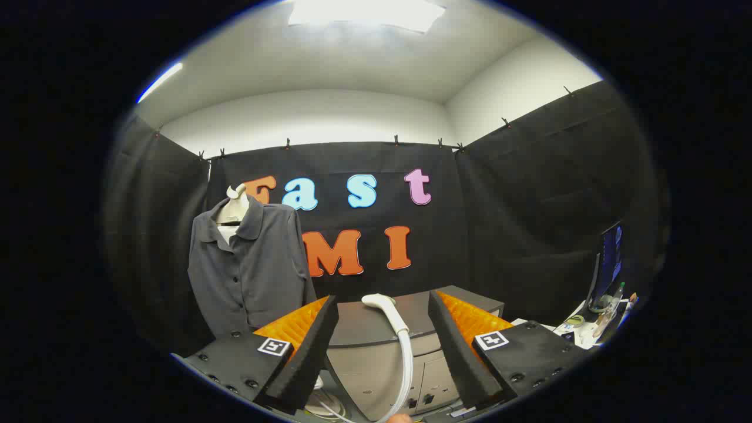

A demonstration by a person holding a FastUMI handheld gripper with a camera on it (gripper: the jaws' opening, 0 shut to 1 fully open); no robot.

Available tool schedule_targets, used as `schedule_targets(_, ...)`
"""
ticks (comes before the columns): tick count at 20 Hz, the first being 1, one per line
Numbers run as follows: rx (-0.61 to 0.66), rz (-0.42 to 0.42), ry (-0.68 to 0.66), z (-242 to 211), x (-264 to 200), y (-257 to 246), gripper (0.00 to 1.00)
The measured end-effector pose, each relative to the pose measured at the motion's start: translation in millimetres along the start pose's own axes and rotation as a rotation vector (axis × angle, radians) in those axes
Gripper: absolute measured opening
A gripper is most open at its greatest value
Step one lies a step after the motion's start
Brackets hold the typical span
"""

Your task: Iron the clothes twice with a garment steamer, once on the left side and once on the right side.

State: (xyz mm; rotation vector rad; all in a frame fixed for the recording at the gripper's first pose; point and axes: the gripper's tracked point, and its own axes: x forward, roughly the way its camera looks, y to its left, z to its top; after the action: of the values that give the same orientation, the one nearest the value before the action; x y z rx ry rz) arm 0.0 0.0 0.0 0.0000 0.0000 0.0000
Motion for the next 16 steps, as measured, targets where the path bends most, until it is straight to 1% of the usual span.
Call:
schedule_targets(8,0.010,0.000,0.021,-10,-3,-5,0.98)
schedule_targets(11,0.004,0.027,0.024,-9,-1,-9,0.98)
schedule_targets(16,-0.017,0.040,0.047,-14,14,-29,0.98)
